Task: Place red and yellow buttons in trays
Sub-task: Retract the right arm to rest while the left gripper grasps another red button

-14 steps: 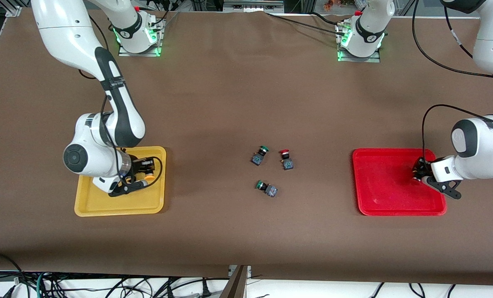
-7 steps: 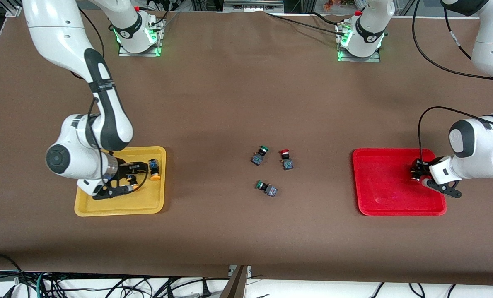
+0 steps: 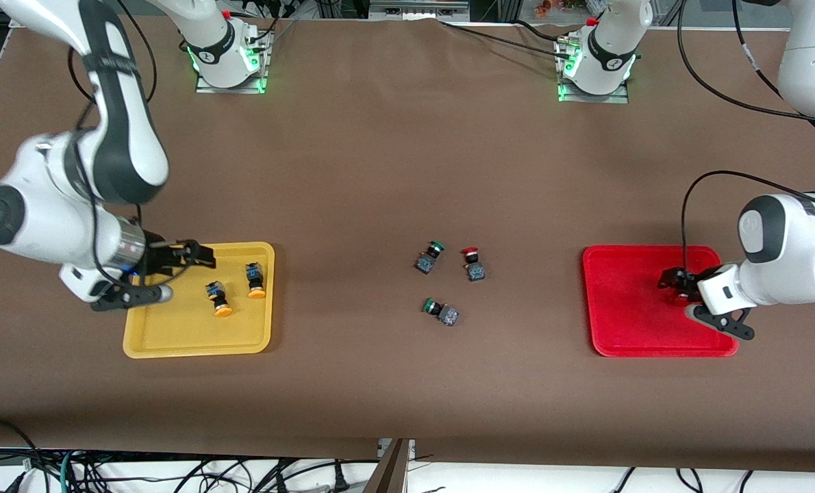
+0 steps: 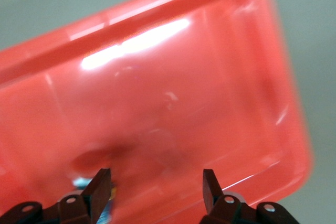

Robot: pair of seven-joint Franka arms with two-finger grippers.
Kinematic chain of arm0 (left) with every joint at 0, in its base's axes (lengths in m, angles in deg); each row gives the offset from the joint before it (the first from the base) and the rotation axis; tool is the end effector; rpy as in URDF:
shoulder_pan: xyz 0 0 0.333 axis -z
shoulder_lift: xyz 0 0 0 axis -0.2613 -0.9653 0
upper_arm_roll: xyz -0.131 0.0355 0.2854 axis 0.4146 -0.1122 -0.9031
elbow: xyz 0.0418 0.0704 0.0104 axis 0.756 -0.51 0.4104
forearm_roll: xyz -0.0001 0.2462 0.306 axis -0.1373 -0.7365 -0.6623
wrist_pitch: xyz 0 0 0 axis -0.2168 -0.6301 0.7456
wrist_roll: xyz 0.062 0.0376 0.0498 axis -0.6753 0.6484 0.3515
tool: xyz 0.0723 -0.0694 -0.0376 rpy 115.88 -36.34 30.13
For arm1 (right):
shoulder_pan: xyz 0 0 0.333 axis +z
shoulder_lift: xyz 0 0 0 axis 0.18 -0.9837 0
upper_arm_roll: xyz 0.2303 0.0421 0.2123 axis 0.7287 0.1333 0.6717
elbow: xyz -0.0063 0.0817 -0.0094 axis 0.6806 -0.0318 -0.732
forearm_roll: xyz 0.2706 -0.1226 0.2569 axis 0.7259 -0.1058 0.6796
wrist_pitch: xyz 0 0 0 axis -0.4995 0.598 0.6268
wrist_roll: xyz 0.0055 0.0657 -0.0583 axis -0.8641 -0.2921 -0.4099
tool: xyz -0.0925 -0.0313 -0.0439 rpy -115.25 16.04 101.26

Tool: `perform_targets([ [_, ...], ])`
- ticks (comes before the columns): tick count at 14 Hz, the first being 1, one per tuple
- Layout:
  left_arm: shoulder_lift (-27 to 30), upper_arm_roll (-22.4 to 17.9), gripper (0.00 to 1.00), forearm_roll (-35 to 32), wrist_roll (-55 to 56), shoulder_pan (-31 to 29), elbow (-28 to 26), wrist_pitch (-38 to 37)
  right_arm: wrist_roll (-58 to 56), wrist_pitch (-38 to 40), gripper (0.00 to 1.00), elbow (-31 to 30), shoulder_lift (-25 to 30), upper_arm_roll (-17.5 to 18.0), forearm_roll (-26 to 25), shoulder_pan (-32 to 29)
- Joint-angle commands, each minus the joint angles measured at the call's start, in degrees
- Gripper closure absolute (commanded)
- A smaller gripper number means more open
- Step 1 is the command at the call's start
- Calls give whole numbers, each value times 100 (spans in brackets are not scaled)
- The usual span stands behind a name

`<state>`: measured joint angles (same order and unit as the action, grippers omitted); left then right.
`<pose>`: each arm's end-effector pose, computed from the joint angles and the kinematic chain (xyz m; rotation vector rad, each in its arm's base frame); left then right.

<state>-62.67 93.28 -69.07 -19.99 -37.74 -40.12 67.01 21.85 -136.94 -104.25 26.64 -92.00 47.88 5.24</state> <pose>0.6763 0.0624 0.2597 2.9468 -0.5318 -0.1533 0.6542 0.0855 0.4247 -2.9907 -0.2140 0.0806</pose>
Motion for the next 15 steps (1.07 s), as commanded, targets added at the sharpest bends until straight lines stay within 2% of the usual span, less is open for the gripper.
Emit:
perform_targets([
  [1,24,243,20,44,1057,394,37,-92,165,609,0,-221,900,-22,-394,21],
  [4,41,260,16,35,2622,1159,37,-83,210,831,0,-475,1516,-5,-720,21],
  [9,-11,243,13,-35,4987,2486,37,-4,166,1086,0,-609,1922,22,-1186,-23],
  [11,-90,208,7,-26,5560,2882,37,311,139,1095,0,-565,1922,22,-1248,-14],
  [15,-336,208,4,-341,5913,3129,-33,980,139,1086,0,-398,1852,13,-1248,4],
])
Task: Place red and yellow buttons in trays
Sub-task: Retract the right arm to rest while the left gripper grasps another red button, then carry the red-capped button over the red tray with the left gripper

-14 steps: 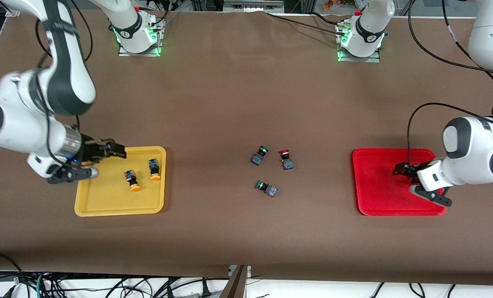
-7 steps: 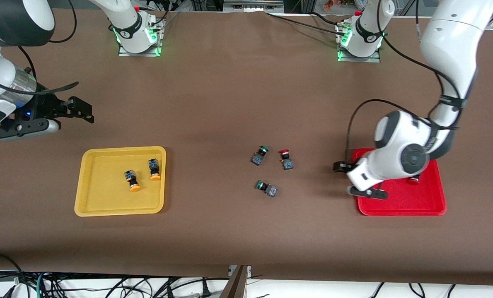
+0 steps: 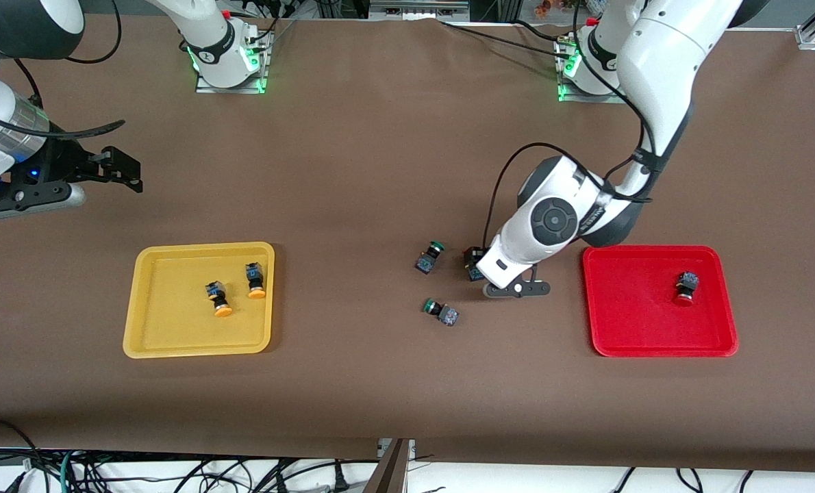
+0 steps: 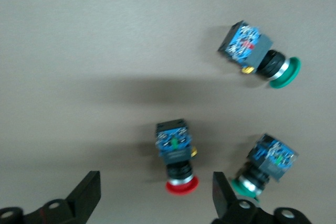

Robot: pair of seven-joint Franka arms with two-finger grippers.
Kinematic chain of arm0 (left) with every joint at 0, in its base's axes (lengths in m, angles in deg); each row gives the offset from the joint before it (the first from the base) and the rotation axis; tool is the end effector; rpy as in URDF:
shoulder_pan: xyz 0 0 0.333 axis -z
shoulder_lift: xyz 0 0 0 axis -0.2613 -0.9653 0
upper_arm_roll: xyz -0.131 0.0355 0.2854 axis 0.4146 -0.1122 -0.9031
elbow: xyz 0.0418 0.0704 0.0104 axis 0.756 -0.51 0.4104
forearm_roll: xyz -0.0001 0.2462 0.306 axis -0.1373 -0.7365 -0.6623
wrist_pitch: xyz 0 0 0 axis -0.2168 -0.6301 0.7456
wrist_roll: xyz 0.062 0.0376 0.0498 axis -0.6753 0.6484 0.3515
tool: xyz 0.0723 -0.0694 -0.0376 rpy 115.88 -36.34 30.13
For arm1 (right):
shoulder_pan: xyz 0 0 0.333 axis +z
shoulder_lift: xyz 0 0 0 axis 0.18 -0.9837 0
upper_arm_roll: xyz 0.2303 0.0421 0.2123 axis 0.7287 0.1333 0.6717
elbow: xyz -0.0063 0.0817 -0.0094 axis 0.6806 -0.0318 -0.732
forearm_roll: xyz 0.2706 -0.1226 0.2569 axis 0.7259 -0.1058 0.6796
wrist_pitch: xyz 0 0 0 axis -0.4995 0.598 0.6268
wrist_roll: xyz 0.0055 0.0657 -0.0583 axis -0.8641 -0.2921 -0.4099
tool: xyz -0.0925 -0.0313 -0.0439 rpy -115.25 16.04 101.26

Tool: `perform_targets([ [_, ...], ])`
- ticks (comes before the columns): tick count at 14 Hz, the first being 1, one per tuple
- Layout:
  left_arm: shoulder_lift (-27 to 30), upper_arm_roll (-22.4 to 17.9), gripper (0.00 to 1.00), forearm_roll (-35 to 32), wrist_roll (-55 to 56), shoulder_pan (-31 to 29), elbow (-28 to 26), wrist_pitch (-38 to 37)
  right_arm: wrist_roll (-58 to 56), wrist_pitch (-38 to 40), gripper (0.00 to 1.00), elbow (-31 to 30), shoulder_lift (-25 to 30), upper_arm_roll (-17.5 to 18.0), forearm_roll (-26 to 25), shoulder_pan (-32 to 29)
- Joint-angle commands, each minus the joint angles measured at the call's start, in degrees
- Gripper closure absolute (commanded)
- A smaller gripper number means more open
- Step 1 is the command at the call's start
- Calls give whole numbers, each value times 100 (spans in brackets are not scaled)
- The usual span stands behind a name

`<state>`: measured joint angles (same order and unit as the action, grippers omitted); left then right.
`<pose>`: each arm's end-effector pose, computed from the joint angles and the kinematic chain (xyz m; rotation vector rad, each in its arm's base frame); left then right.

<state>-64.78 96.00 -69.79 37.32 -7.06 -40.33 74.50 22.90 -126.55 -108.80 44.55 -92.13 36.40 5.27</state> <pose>0.6116 -0.3217 0.2508 3.0237 0.1080 -0.1568 0.5762 0.0517 0.5624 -3.1172 -0.2881 0.0181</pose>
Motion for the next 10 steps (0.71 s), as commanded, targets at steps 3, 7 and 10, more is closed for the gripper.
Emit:
perform_targets([
  [3,-293,-73,5,-666,674,298,-20,337,17,46,0,415,-52,26,-152,18],
  [7,-530,-90,6,-842,895,387,-38,556,70,46,0,532,-219,-9,-100,-52],
  [10,-575,-126,24,-1000,904,404,-47,601,61,73,0,540,-229,8,-100,18],
])
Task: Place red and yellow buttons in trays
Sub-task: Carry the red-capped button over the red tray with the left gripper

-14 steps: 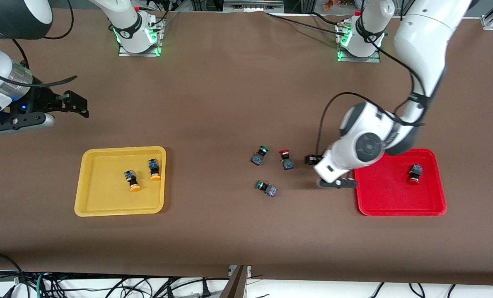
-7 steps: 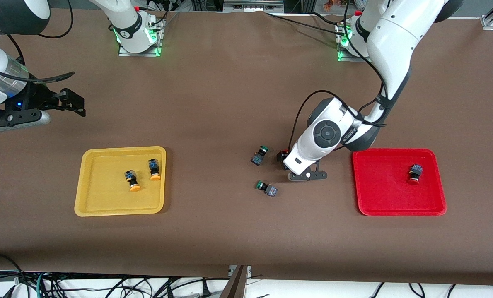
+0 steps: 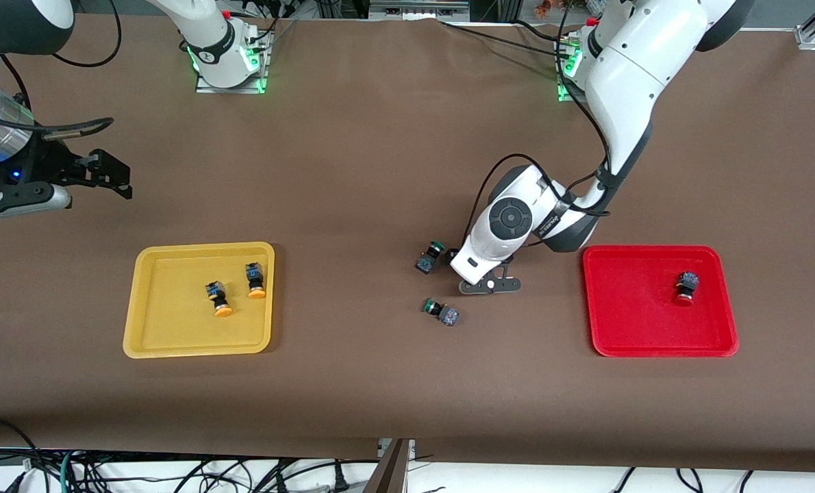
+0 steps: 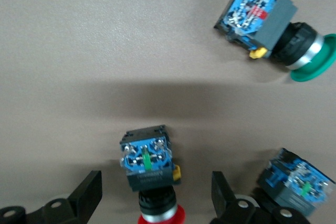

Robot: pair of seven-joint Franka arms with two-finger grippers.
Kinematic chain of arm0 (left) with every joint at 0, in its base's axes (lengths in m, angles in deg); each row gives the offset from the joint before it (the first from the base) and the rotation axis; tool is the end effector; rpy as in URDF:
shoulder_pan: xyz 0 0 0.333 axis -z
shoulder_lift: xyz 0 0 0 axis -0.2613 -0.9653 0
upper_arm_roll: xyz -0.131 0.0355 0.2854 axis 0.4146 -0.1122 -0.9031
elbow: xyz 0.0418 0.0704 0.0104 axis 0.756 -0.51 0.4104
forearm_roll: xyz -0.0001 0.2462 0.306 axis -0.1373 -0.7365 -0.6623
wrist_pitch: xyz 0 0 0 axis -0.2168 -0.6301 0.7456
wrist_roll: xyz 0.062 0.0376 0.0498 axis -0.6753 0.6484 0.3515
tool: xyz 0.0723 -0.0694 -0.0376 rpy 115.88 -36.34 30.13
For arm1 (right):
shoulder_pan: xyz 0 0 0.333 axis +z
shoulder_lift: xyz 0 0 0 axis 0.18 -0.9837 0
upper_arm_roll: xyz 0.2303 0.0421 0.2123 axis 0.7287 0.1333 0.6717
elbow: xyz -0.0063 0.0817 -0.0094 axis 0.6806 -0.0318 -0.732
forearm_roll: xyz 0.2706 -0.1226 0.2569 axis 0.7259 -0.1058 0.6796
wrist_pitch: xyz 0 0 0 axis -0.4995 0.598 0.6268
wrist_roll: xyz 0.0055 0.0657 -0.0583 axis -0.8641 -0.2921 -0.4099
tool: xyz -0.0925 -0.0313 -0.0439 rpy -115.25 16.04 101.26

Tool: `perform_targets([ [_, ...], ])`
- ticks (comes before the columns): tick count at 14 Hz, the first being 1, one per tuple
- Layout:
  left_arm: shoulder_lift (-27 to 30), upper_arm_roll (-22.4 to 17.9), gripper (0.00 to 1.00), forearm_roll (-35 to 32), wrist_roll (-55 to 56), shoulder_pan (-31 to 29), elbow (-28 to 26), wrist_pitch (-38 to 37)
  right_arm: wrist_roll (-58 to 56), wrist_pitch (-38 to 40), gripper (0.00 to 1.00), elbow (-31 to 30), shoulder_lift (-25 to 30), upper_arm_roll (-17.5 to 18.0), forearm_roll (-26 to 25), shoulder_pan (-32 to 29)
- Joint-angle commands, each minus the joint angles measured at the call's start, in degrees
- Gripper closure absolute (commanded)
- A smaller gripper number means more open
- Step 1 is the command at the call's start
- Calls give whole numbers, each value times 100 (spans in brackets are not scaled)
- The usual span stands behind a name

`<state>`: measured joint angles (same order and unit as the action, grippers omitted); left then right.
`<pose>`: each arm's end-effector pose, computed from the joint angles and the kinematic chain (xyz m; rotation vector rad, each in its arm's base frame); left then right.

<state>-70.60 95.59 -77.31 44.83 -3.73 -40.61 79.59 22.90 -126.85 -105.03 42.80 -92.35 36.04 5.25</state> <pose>0.5915 -0.3526 0.1887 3.0861 0.1163 -0.1204 0.5887 0.0515 0.5769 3.1265 0.2852 0.0462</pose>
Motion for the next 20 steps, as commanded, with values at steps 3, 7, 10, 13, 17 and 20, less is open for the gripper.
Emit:
perform_targets([
  [3,-10,-120,39,-248,188,71,8,92,61,94,0,172,-89,30,-55,3],
  [7,-54,-128,64,-257,417,106,61,109,114,67,0,172,-80,48,-37,46],
  [10,7,-146,82,-257,373,81,105,74,105,85,0,172,-71,57,-37,73],
  [13,122,-129,82,-257,-73,-156,603,-572,96,50,0,173,-80,56,-37,64],
  [17,280,-94,83,-178,-2179,-1006,1072,-1306,105,41,0,181,-80,56,-37,64],
  [20,315,-76,82,-151,-3876,-1807,967,-1332,105,41,0,181,-80,48,-37,64],
])
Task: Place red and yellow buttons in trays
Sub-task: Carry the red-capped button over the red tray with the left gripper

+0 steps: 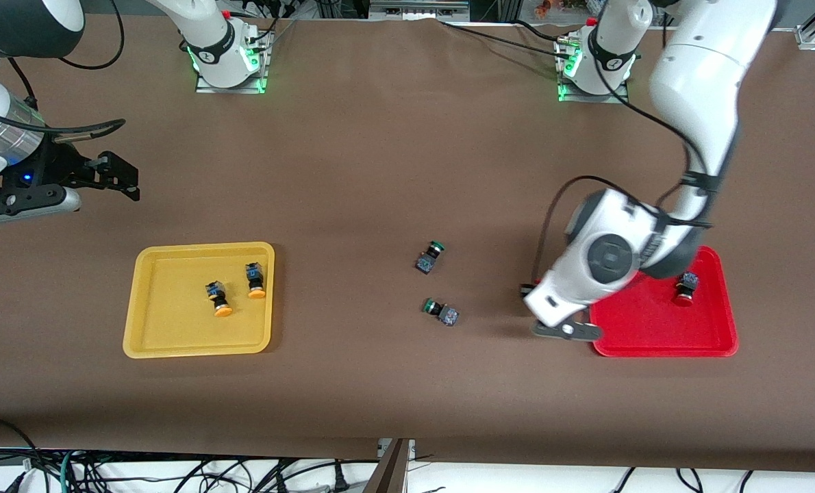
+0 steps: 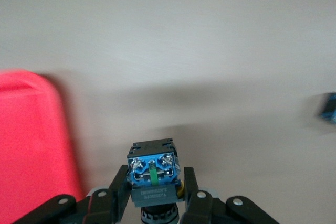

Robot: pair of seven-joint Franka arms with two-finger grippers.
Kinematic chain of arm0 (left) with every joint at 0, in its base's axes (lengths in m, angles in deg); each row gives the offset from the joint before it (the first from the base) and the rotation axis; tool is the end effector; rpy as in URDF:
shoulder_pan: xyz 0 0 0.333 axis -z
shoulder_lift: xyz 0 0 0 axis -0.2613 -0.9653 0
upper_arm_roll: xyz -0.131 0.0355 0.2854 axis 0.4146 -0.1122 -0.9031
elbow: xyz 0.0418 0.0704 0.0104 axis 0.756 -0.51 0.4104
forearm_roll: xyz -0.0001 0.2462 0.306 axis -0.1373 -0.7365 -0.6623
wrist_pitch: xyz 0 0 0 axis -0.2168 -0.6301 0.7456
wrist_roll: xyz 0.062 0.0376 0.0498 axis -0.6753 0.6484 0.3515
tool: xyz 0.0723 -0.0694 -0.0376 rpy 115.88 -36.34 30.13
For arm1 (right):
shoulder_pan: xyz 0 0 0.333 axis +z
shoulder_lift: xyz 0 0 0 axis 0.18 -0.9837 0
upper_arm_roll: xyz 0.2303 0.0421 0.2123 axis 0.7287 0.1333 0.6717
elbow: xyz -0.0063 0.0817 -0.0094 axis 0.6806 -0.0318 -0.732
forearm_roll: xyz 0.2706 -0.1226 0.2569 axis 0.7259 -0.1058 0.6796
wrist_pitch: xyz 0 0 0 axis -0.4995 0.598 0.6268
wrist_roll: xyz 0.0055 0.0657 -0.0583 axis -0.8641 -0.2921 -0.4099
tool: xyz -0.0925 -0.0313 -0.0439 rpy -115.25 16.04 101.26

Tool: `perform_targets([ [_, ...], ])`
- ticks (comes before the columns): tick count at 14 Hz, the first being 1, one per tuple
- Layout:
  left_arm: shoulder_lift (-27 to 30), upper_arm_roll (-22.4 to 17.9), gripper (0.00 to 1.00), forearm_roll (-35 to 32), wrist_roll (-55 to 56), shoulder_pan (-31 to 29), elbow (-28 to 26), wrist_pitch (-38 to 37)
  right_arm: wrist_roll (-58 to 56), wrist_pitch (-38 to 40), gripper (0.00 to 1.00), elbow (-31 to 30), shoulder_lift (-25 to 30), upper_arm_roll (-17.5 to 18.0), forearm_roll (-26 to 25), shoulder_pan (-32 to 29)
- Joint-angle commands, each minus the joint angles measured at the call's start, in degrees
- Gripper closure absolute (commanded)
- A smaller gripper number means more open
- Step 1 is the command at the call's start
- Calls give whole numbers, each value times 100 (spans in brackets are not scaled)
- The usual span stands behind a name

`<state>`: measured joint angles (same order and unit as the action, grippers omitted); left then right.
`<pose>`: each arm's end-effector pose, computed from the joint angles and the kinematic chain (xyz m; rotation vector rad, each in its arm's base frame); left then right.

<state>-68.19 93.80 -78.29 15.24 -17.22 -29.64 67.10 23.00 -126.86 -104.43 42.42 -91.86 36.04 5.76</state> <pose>0.7018 -0.1702 0.2742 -3.1295 0.2399 0.0517 0.5900 0.0622 0.5781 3.1238 0.3100 0.0524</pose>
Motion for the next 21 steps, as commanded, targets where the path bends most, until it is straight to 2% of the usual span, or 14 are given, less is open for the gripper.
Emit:
perform_targets([
  [1,74,103,81,-53,-1383,-748,-175,-83,95,43,0,121,-42,-1,-38,13],
  [3,57,164,81,112,-2167,-1232,-254,-83,104,43,0,121,-42,-1,-38,13],
  [5,39,165,81,149,-2337,-1462,-395,-13,104,43,0,121,-42,-1,-38,13],
  [8,13,156,81,114,-2381,-1629,-657,57,112,60,0,121,-42,-1,-29,13],
  [12,39,156,81,70,-2451,-1805,-1290,698,112,95,0,113,-42,-1,-29,13],
  [16,22,156,79,70,-2513,-1902,-1440,919,104,104,0,113,-42,-1,-29,13],
  [17,22,156,70,78,-2504,-1893,-1432,919,112,104,0,113,-42,-1,-29,13],
  [19,48,165,1,78,-2469,-1884,-1336,884,104,104,0,113,-42,-1,-29,13],
  [21,153,208,0,140,-2452,-1832,-1135,736,104,104,0,113,-42,-1,-29,13],
])
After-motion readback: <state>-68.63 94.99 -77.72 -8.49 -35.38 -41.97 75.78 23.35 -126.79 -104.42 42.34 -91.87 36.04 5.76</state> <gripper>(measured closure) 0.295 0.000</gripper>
